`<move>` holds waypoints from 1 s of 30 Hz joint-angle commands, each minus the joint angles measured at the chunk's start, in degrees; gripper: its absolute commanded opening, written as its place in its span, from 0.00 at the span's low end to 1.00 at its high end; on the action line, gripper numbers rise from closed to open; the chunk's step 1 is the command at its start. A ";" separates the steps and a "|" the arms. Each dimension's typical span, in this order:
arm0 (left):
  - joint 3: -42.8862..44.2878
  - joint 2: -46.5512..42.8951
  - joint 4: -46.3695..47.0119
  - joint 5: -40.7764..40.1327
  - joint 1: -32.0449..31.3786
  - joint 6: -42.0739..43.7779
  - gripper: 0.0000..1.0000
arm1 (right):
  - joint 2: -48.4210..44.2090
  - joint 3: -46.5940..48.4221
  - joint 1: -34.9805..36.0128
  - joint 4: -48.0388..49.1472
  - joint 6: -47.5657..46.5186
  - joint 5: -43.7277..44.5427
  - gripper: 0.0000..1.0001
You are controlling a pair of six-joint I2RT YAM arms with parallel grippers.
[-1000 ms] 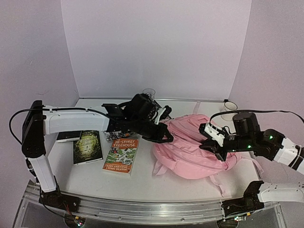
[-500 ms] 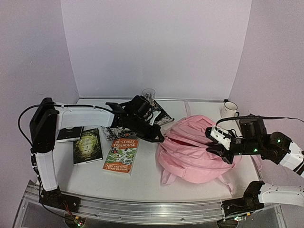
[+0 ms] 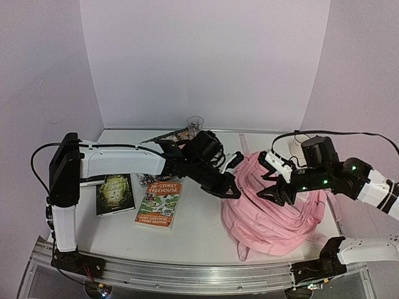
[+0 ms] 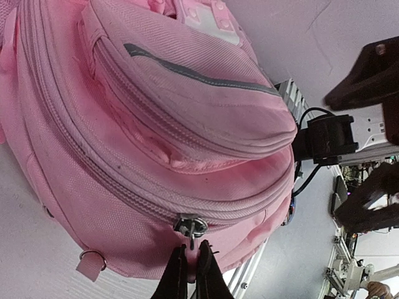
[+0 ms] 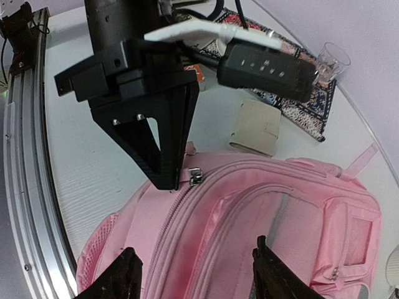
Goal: Pack the student bag
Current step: Hold the second largest pocket of the student bag.
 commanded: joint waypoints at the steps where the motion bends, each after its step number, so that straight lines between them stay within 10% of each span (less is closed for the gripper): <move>1: 4.40 -1.71 8.31 2.51 0.17 -2.60 0.00 | 1.89 0.41 1.58 3.53 6.13 -1.51 0.65; 11: 4.70 -1.72 11.80 4.08 -0.46 -4.80 0.00 | 8.60 -1.85 5.45 6.20 9.55 8.35 0.58; 20: 1.88 -4.17 12.03 2.09 -0.45 -3.25 0.00 | 7.72 -2.65 5.46 5.65 6.39 11.14 0.01; 30: -5.92 -4.13 11.07 -3.79 6.61 0.27 0.00 | -2.23 -2.54 5.48 -0.96 3.03 4.11 0.00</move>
